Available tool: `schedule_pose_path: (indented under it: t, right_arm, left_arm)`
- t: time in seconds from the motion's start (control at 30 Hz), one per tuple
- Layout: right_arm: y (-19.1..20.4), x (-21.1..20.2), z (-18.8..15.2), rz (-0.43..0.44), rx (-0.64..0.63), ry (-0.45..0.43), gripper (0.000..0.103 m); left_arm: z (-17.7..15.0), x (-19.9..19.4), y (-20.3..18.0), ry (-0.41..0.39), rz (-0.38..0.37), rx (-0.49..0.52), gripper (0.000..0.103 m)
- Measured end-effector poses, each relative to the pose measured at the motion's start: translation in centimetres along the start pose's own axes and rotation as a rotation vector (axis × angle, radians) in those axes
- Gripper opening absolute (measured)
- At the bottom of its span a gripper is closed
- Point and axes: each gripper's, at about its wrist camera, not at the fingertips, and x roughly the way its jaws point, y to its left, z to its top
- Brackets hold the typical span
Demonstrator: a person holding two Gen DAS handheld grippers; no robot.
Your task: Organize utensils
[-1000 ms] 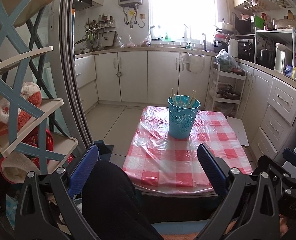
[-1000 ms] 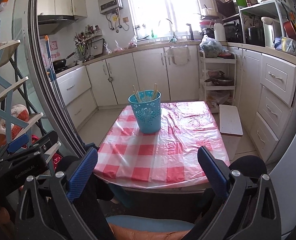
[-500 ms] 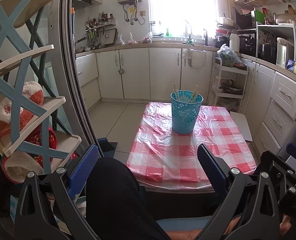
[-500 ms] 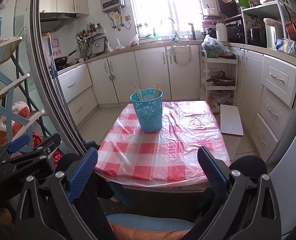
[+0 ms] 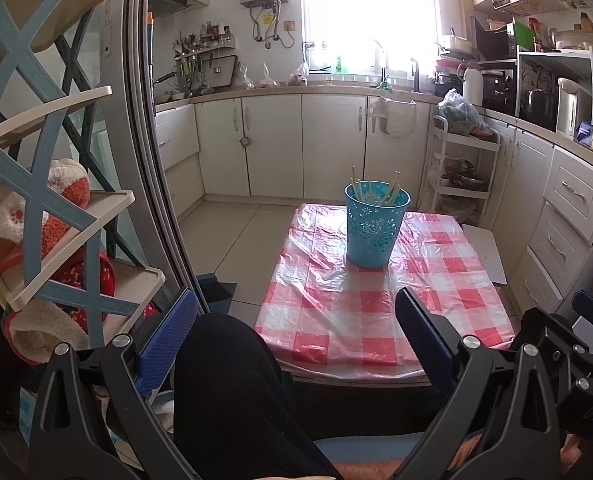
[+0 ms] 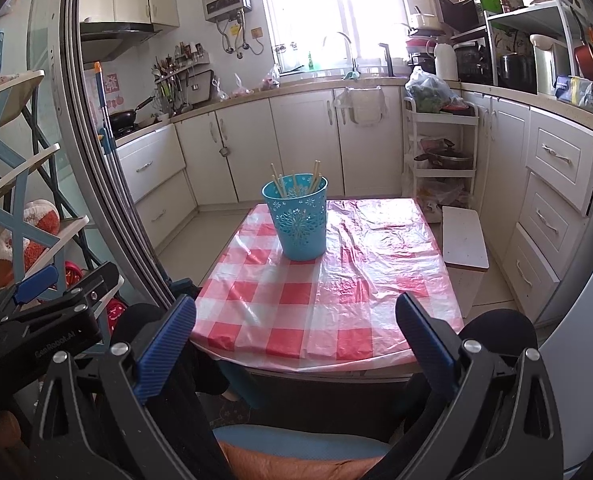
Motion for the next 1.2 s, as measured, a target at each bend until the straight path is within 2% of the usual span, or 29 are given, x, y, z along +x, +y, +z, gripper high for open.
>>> schedule_pose_path:
  t: [0.67, 0.97, 1.07, 1.2]
  right_arm:
    - [0.27, 0.4, -0.03, 0.003, -0.004, 0.016, 0.096]
    - [0.14, 0.77, -0.21, 0.006, -0.005, 0.028, 0.096]
    - [-0.03, 0.85, -0.22, 0.008, -0.007, 0.033, 0.096]
    - [-0.13, 0.86, -0.18, 0.01, -0.01, 0.035, 0.096]
  left_arm:
    - [-0.02, 0.27, -0.01, 0.008, -0.002, 0.002, 0.095]
    - [-0.02, 0.57, -0.21, 0.016, 0.01, 0.033, 0.095]
    - [-0.16, 0.49, -0.43, 0.005, 0.024, 0.05, 0.095]
    - [-0.43, -0.34, -0.55, -0.051, 0.031, 0.068, 0.095]
